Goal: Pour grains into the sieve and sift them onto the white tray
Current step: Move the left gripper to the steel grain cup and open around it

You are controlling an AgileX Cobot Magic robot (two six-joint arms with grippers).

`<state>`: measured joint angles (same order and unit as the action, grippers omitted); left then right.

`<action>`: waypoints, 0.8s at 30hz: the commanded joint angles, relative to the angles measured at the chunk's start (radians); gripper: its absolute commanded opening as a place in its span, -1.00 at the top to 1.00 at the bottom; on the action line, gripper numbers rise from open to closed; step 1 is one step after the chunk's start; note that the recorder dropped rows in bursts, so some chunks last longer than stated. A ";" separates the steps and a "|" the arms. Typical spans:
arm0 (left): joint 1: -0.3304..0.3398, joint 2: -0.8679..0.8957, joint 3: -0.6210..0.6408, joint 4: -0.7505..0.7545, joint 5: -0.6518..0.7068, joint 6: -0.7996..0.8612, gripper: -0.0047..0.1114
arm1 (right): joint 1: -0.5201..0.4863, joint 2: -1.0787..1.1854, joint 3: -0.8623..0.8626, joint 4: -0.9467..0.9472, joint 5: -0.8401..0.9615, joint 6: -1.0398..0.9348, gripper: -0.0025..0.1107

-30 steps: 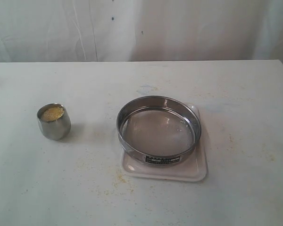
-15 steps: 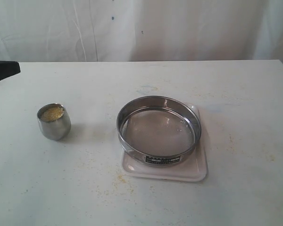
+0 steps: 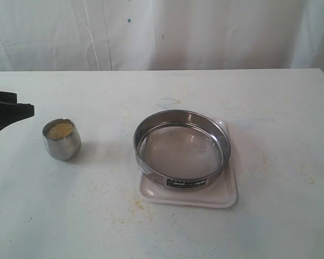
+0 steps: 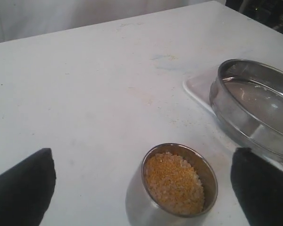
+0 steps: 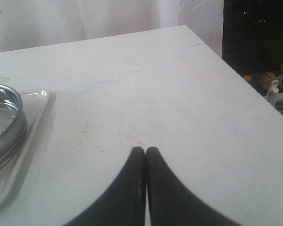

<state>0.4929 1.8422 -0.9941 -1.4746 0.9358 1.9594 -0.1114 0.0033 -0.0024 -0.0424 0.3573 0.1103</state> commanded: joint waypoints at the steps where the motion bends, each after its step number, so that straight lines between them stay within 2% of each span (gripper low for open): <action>1: 0.002 -0.003 0.006 -0.028 0.052 0.148 -0.89 | 0.002 -0.003 0.002 -0.007 -0.006 -0.001 0.96; 7: -0.004 -0.003 0.006 -0.015 0.152 0.149 -0.89 | 0.002 -0.003 0.002 -0.007 -0.006 -0.001 0.96; 12: -0.065 0.029 0.004 0.136 0.052 0.149 -0.89 | 0.002 -0.003 0.002 -0.007 -0.006 -0.001 0.96; 18: -0.147 0.086 -0.043 0.124 -0.037 0.149 -0.89 | 0.002 -0.003 0.002 -0.007 -0.006 -0.001 0.96; 24: -0.161 0.112 -0.110 0.117 -0.023 0.151 -0.89 | 0.002 -0.003 0.002 -0.007 -0.006 -0.001 0.96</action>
<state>0.3371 1.9430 -1.0807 -1.3404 0.8948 1.9594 -0.1114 0.0033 -0.0024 -0.0424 0.3573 0.1103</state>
